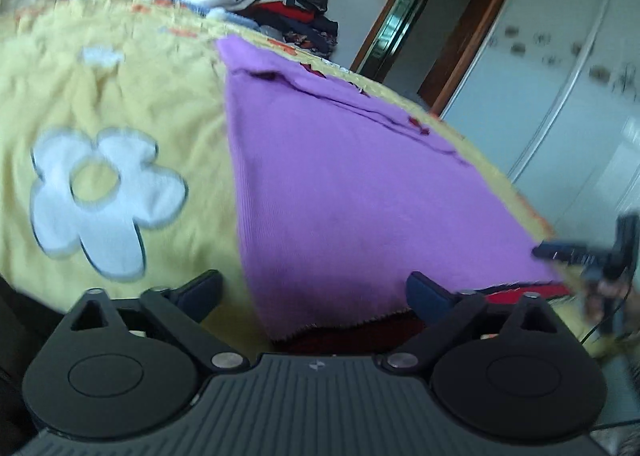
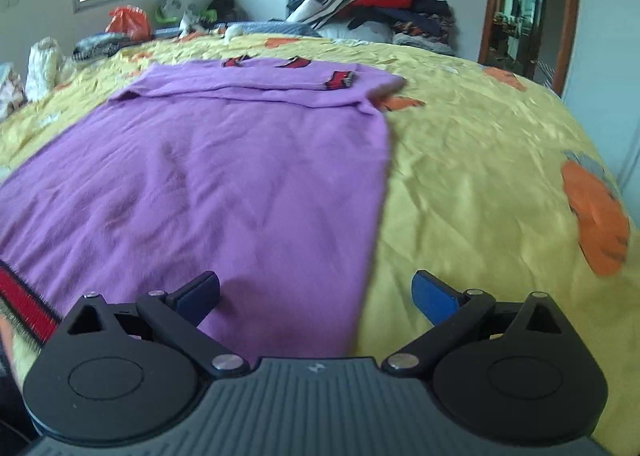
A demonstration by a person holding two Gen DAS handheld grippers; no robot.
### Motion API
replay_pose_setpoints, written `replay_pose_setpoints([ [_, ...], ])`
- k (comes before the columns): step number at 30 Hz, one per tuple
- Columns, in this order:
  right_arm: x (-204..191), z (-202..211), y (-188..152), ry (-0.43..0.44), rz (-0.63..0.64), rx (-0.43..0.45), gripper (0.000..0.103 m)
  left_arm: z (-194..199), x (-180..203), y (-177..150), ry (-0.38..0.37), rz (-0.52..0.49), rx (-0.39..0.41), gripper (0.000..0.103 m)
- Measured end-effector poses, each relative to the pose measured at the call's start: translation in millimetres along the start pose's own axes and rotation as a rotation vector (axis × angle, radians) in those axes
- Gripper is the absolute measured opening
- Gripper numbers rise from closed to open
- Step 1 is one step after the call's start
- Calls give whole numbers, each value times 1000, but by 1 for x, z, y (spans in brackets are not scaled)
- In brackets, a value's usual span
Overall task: Fold small clothes
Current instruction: 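Grasp the red-striped sweater hem with the left tool while the right tool grasps it too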
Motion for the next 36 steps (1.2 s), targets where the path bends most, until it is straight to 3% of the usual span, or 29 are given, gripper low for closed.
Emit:
replay_pose_setpoints([
  [2, 8, 10, -2, 10, -43, 9, 103, -1, -6, -4, -29, 69, 1, 86],
  [4, 11, 19, -3, 24, -70, 25, 103, 0, -9, -9, -63, 107, -10, 70],
  [5, 11, 23, -3, 29, -72, 26, 103, -1, -10, -12, -73, 115, -20, 67],
  [7, 10, 28, -6, 27, -59, 17, 103, -3, -12, -18, -93, 143, -38, 48],
  [9, 8, 33, -9, 35, -47, 12, 102, -4, -15, -23, -115, 177, -53, 37],
  [13, 8, 41, -14, 30, -53, 2, 102, -5, -20, -30, -124, 220, -48, 6],
  [21, 5, 54, -18, 21, -87, 8, 102, 3, -19, -22, -168, 250, -30, 3],
  [23, 6, 56, -19, 23, -112, 9, 93, 7, -17, -20, -176, 247, -28, 3],
  [25, 8, 56, -21, 24, -157, -7, 70, 9, -14, -17, -184, 248, -26, 3],
  [29, 11, 60, -21, 24, -192, -6, 64, 12, -10, -13, -185, 238, -19, 3],
  [32, 8, 63, -23, 57, -220, -8, 47, 16, -10, -10, -193, 247, -8, 3],
  [34, 4, 64, -24, 68, -219, -14, 15, 19, -9, -8, -199, 260, -3, 3],
  [36, 3, 64, -28, 117, -278, -26, 8, 19, -8, -6, -195, 266, 2, 3],
])
Point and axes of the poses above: each gripper's, at about its wrist camera, not at the fingertips, and z roughly against the way its jaws point, x to its right, y to its top, the point moved 2 cm from there along -z, roughly the way its jaws point, and after that the axes turned 15 degrees about x, right-handed, at the moved point
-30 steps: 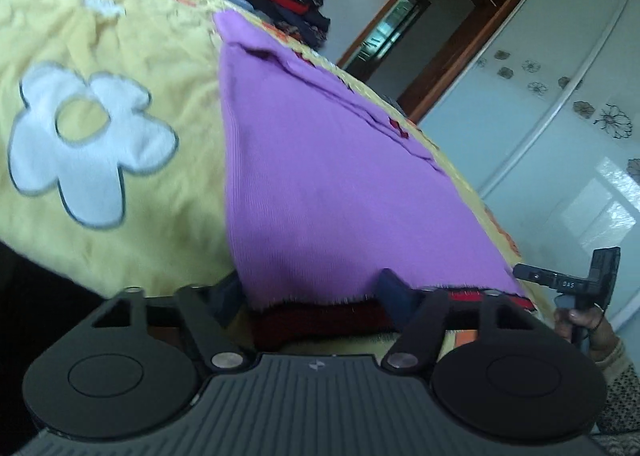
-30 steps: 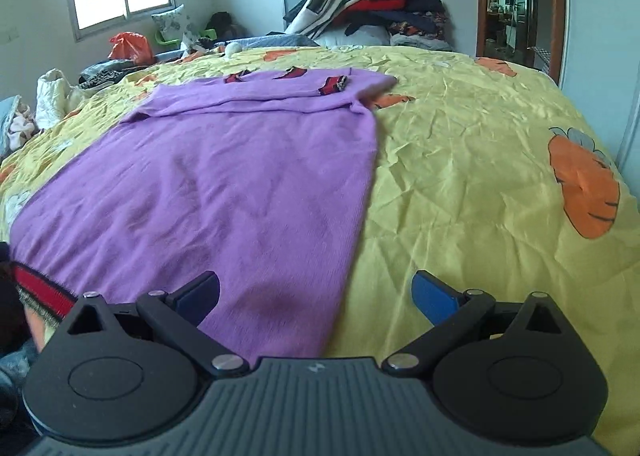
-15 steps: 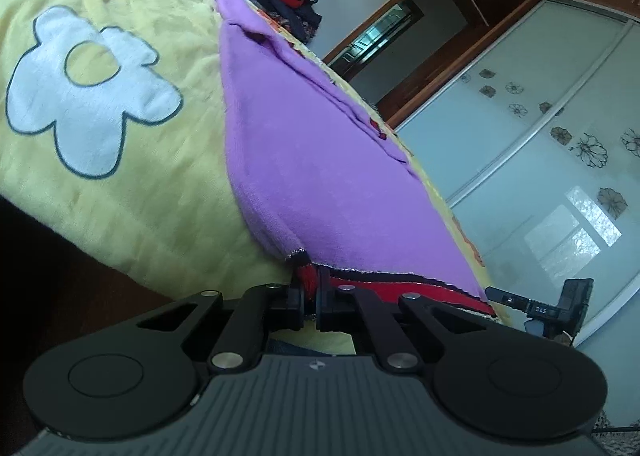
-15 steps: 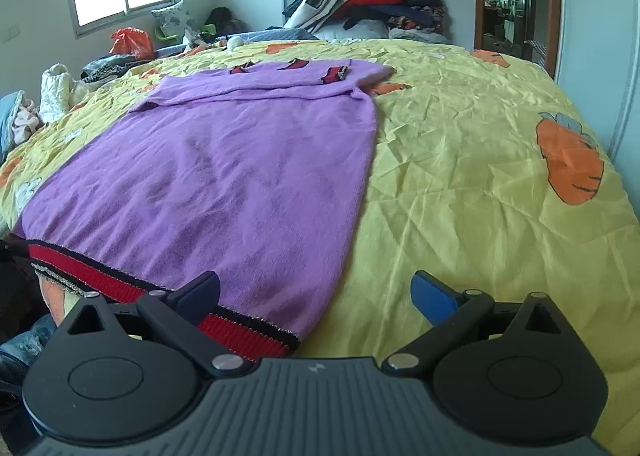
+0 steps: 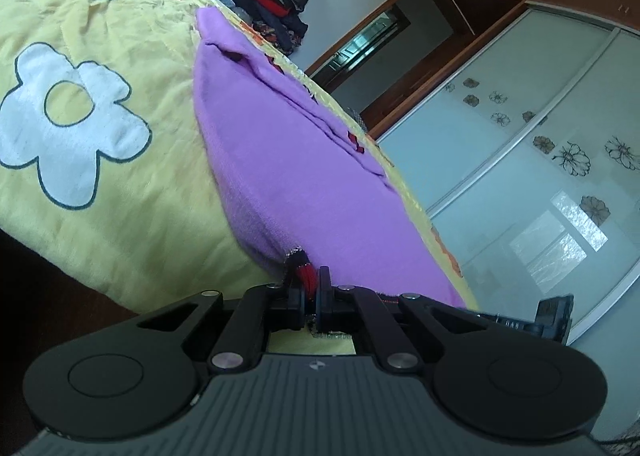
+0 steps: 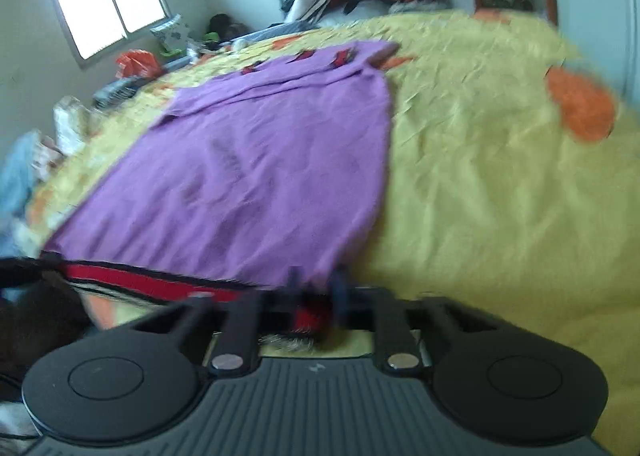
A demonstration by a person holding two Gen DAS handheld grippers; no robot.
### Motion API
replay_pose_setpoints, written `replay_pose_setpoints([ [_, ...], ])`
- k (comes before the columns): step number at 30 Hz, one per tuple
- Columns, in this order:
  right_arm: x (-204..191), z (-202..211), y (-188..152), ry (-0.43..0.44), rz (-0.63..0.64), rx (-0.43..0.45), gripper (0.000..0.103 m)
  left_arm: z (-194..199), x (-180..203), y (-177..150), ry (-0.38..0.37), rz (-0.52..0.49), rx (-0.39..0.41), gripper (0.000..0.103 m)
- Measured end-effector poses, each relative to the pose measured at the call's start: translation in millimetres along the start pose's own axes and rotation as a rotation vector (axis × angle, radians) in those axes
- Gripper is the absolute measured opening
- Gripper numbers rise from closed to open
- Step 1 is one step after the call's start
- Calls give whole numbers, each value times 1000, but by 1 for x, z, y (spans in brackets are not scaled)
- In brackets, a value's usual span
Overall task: Fold small clothes
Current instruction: 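Grasp the red-striped sweater hem with the left tool while the right tool grasps it too, then lift the held hem with both tools and fold it toward the collar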
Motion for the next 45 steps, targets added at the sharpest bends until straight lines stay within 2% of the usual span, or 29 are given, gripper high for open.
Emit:
replay_pose_setpoints([
  [5, -1, -1, 0, 40, -57, 30, 6, -1, 11, 12, -23, -7, 25, 3],
  [9, -8, -7, 16, 61, -40, 69, 5, -8, 23, 29, -40, -21, 57, 3],
  [14, -13, -16, 54, 91, -26, 152, 5, -26, 29, 56, -43, -43, 97, 3],
  [19, -9, -38, 101, 131, -29, 215, 5, -53, 17, 95, -21, -12, 161, 3],
  [22, 4, -67, 130, 146, -76, 222, 5, -73, 5, 122, -3, 13, 199, 3],
  [27, 42, -138, 168, 121, -184, 188, 5, -122, -20, 167, 21, 70, 226, 3],
  [35, 77, -243, 203, 68, -249, 122, 4, -222, -45, 217, 64, 56, 183, 3],
  [45, 109, -326, 226, 10, -307, 71, 4, -293, -80, 254, 125, 83, 140, 3],
])
Point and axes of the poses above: each gripper's, at about its wrist camera, not at the fingertips, and z roughly against the way its jaws point, x to its right, y to its top, the point moved 2 cm from there along -z, roughly the way its jaws point, and after that the axes turned 15 degrees about x, right-handed, at the moved point
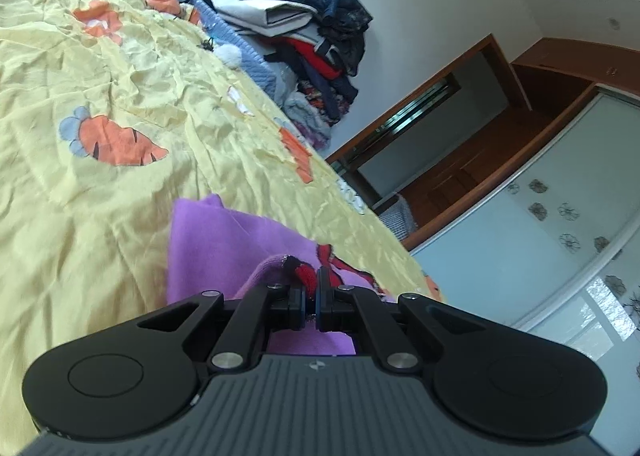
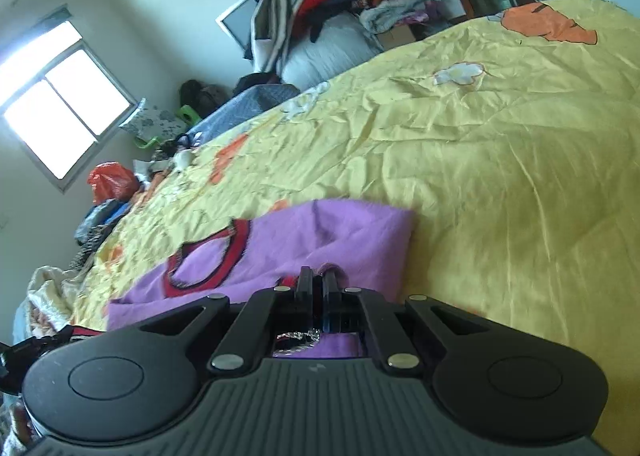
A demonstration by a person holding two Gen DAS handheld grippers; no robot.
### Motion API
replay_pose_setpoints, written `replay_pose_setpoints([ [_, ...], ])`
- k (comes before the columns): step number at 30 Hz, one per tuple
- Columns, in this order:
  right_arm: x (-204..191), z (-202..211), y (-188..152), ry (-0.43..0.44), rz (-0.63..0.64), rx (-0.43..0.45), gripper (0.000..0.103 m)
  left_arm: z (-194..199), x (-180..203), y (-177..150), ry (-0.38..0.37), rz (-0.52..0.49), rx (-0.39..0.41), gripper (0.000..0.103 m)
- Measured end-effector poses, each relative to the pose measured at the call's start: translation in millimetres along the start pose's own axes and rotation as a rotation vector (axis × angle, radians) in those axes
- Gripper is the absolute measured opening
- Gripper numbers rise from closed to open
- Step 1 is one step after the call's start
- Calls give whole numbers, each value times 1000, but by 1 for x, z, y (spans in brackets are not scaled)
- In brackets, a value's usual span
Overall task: Fold small clothes
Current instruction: 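Lift the held hem with both tools and fold it toward the collar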
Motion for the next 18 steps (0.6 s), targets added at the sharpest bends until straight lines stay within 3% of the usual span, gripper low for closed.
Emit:
replay_pose_setpoints([
  [8, 18, -40, 16, -86, 20, 8, 6, -53, -27, 0, 82, 18, -93, 4],
  [11, 10, -34, 19, -113, 83, 37, 6, -57, -31, 1, 117, 16, -92, 10],
  [14, -10, -16, 16, -73, 175, 69, 6, -45, -19, 9, 170, -59, -35, 49],
  [15, -17, -10, 13, -42, 198, 77, 6, -39, -13, 12, 196, -91, -5, 74],
  [16, -24, -8, 10, -24, 221, 73, 6, -30, -4, 15, 251, -145, 36, 90],
  [18, -39, -8, -1, -6, 290, 58, 6, -18, 15, 14, 297, -243, 72, 89],
])
Point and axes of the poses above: each gripper's, at about its wrist camera, not at the fingertips, and z roughly against the way its jaws point, x to its right, y to its top, the point moved 2 cm from there along -z, roughly the way its jaws point, and after that the axes turned 15 degrees about x, right-handed, at the moved point
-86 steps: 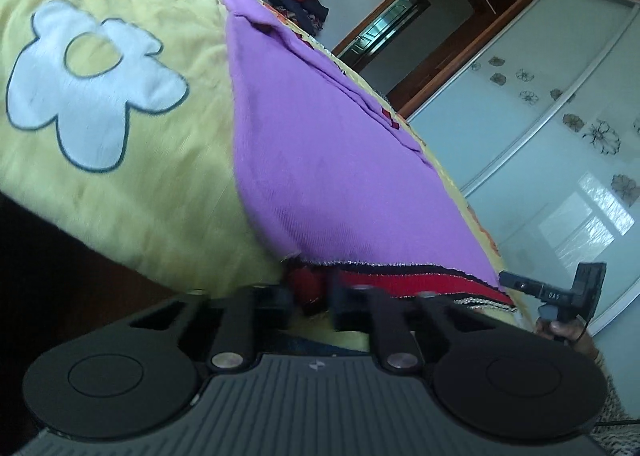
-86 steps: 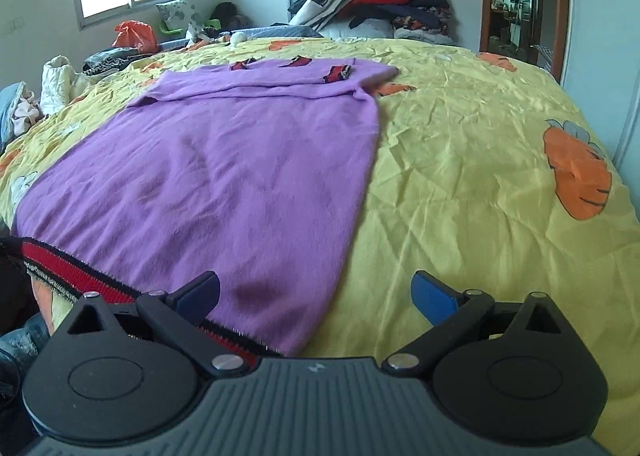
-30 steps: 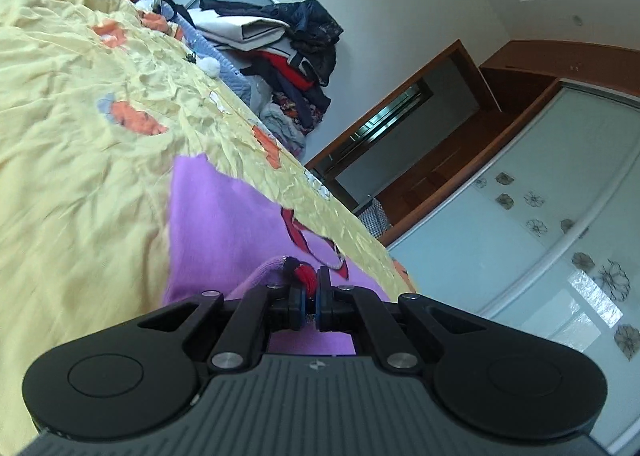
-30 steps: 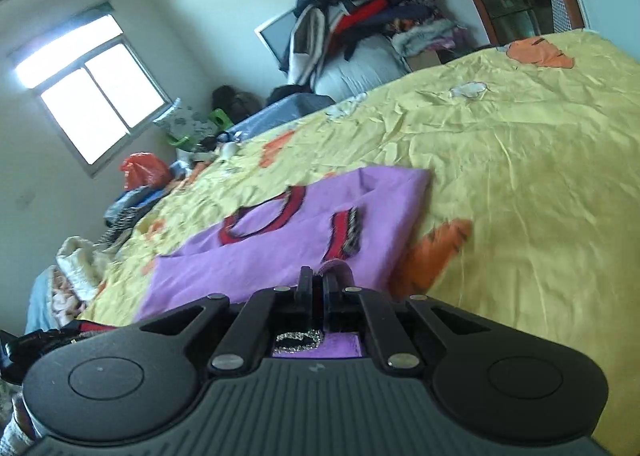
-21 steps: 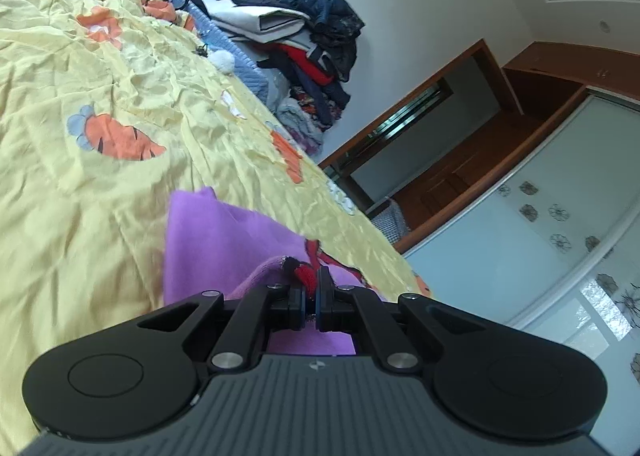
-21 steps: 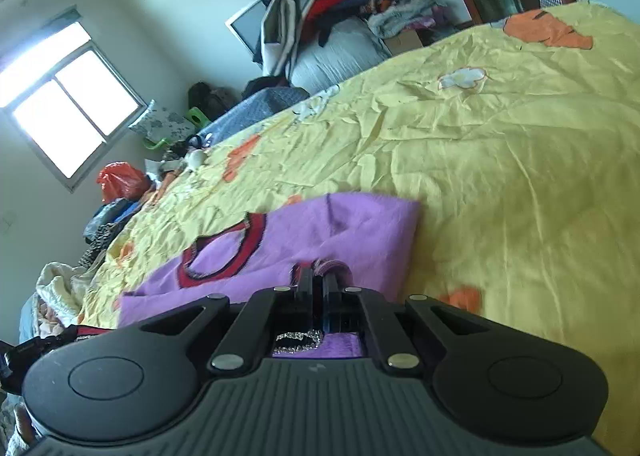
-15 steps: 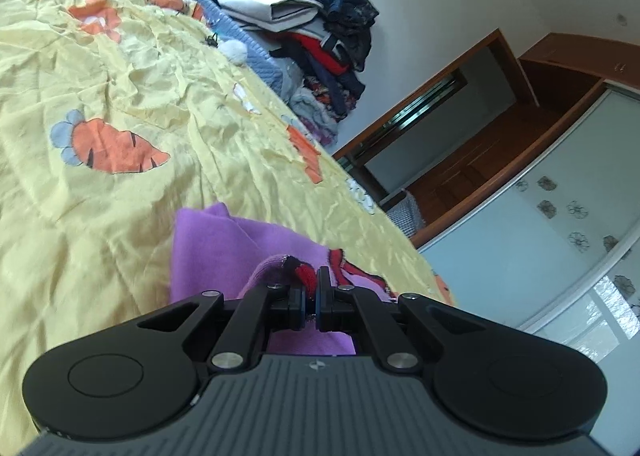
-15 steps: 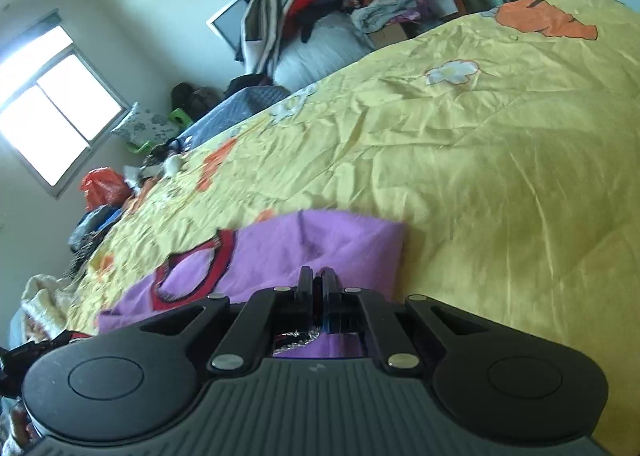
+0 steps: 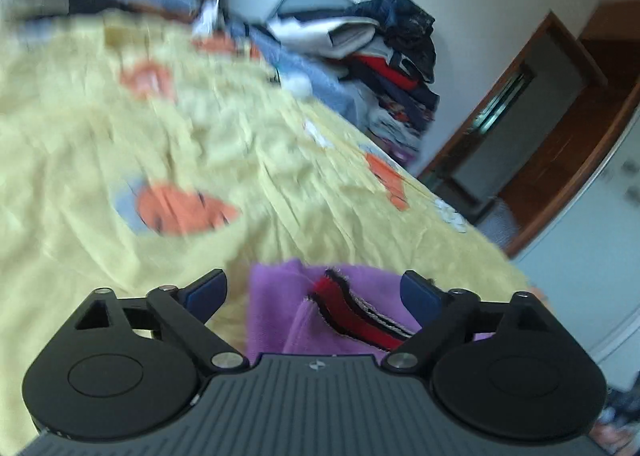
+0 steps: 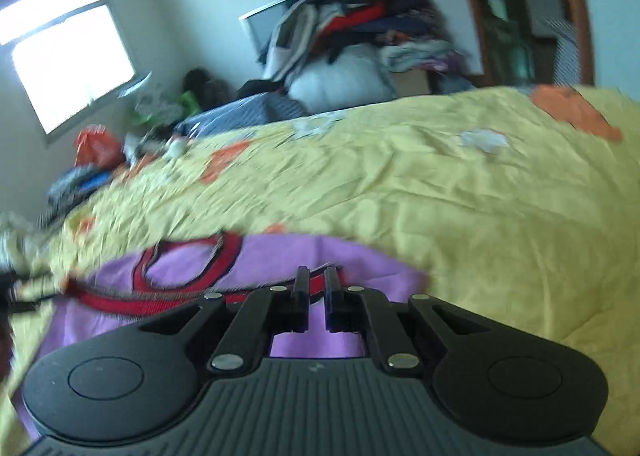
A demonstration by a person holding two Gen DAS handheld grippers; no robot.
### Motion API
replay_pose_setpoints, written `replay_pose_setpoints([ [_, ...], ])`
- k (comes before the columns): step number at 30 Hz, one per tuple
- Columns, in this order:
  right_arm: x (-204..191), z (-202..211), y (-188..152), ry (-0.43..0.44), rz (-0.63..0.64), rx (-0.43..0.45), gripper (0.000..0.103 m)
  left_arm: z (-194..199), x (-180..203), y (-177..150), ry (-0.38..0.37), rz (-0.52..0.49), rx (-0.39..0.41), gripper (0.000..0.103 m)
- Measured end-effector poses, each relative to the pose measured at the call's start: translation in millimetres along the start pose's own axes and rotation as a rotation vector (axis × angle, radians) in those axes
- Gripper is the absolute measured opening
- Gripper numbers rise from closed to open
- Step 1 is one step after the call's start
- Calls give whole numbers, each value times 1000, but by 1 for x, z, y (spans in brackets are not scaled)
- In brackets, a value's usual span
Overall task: Fold small clothes
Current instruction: 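Lift the held hem with both tools and fold it toward the collar, then open both tools to lay the hem beside the collar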
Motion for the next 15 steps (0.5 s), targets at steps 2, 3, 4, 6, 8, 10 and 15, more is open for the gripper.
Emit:
replay_pose_setpoints([
  [2, -14, -9, -7, 3, 45, -40, 6, 14, 18, -4, -7, -69, 0, 88],
  [3, -20, -14, -11, 1, 66, -56, 6, 20, 30, -11, -10, -117, -11, 89],
  [4, -25, -19, -15, 7, 77, -69, 6, 23, 41, -19, 1, -168, -20, 89],
  [6, -36, -30, -23, 9, 96, -92, 6, 23, 57, -39, 32, -235, -35, 90],
  [8, -44, -42, -28, -10, 129, -115, 6, 14, 66, -61, 76, -291, -58, 90],
  [10, -49, -48, -30, -33, 171, -104, 6, 3, 69, -80, 132, -328, -67, 89],
  [15, -47, -69, -27, -125, 260, -103, 6, 0, 68, -92, 200, -364, -46, 95],
])
Point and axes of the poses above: each gripper's, at about its wrist camera, not at the fingertips, and z roughly against the way its jaws point, x to its right, y to its top, the point moved 2 cm from there along -z, roughly the way its jaws point, and after that the axes turned 15 degrees about x, right-handed, at the moved point
